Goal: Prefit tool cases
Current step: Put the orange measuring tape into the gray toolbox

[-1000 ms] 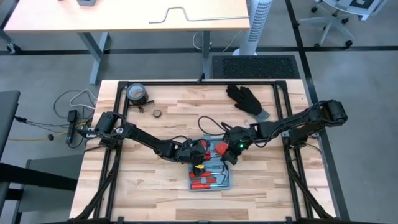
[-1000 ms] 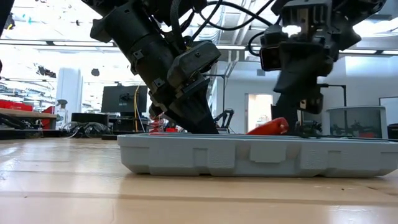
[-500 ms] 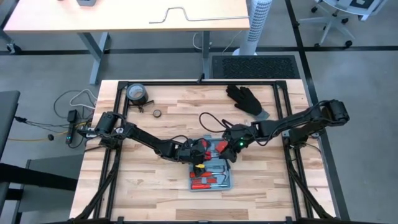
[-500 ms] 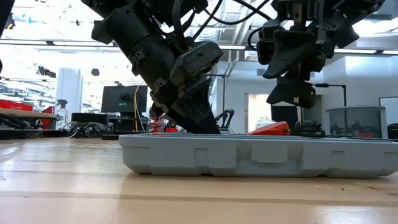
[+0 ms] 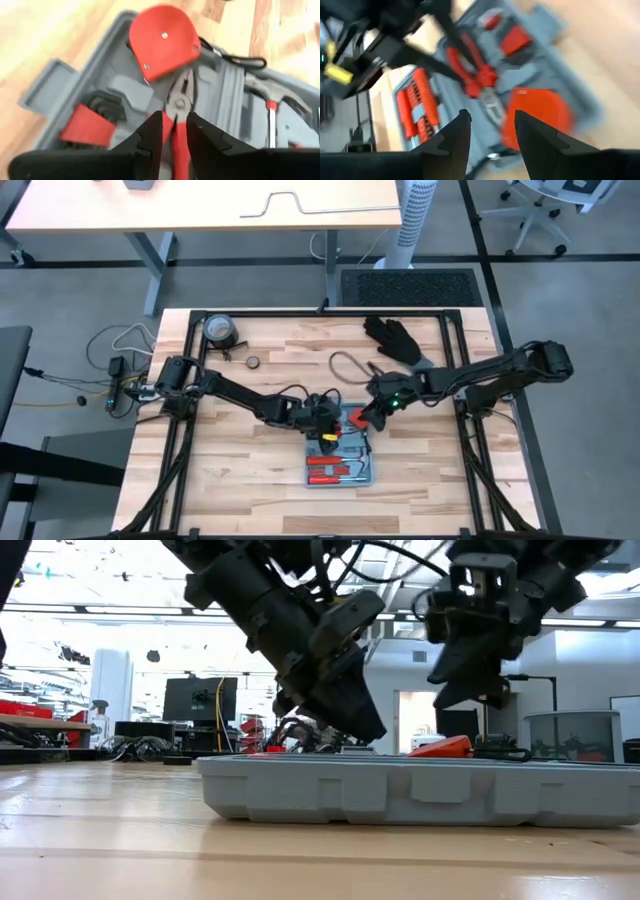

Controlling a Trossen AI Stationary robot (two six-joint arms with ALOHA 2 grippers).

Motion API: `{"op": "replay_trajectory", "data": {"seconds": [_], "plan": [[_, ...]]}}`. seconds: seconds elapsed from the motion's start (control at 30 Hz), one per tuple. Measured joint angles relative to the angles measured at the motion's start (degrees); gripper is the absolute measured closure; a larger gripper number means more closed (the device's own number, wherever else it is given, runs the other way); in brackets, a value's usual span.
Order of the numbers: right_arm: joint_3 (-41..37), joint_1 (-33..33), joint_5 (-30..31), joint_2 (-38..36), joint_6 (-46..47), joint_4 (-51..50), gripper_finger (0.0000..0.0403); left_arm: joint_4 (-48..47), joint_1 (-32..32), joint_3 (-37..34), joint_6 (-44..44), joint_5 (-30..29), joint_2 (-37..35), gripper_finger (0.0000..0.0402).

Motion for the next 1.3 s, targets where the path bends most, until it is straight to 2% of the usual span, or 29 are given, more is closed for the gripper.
{"op": "replay_trajectory", "data": {"seconds": [0.2,0.37,0.63,0.83,1.03,1.13,1.3], "plan": [[-12.15,-3.81,0.53,-11.83,7.54,5.90,0.0245,0.46,2.09,1.25,2.15,2.13,-0.03,0.0324],[-15.65,-5.24,2.41,-16.05,10.31,5.14,0.0251,0.84,3.50,2.00,3.31,3.69,-0.07,0.0324],[-15.59,-6.10,2.98,-11.70,10.25,5.21,0.0299,1.32,6.05,2.02,2.48,10.50,0.02,0.0351],[-15.59,-8.01,2.39,-6.90,9.21,7.42,0.0344,1.90,6.26,2.09,2.65,11.59,0.07,0.0396],[-15.54,-8.97,-0.78,-3.81,9.15,12.29,0.0394,3.36,6.01,4.80,2.57,15.05,4.28,0.0401],[-15.54,-8.97,-1.64,-3.36,9.45,12.95,0.0394,2.53,5.26,8.41,2.69,15.79,7.63,0.0401],[-15.57,-8.97,-2.99,-3.38,10.31,11.79,0.0391,-4.94,5.17,14.23,3.86,14.76,11.22,0.0401]]}}
